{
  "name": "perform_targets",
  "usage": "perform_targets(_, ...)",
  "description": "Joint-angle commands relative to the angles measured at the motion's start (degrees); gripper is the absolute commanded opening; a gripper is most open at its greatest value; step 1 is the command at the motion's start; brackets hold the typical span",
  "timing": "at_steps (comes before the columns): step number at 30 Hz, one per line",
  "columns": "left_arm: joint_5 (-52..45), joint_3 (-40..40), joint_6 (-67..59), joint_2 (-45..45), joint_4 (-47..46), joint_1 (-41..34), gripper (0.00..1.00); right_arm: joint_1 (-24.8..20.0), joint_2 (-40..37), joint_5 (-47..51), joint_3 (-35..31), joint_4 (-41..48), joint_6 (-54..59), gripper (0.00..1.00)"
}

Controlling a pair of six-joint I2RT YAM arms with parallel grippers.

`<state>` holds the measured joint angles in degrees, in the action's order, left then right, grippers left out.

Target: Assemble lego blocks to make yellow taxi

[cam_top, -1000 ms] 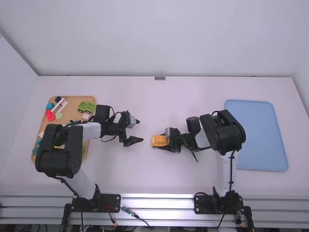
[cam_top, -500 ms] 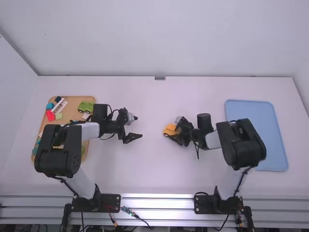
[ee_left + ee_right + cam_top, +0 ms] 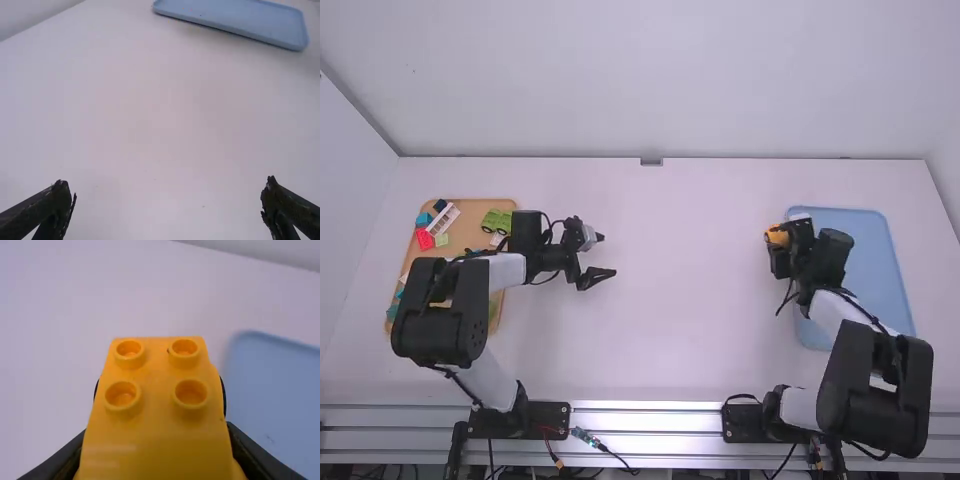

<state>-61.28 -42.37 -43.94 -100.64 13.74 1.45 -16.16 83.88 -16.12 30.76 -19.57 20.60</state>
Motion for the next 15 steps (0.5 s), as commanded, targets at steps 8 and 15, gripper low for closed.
perform_targets(8,-0.63,0.55,7.21,1.22,5.11,-0.33,0.99,-13.75,4.46,2.69,-1.57,-0.2,-4.09,0.39)
perform_targets(15,-0.59,0.55,7.13,1.22,5.22,-0.48,0.99,-16.9,11.76,2.56,-1.55,-5.38,-4.07,0.43)
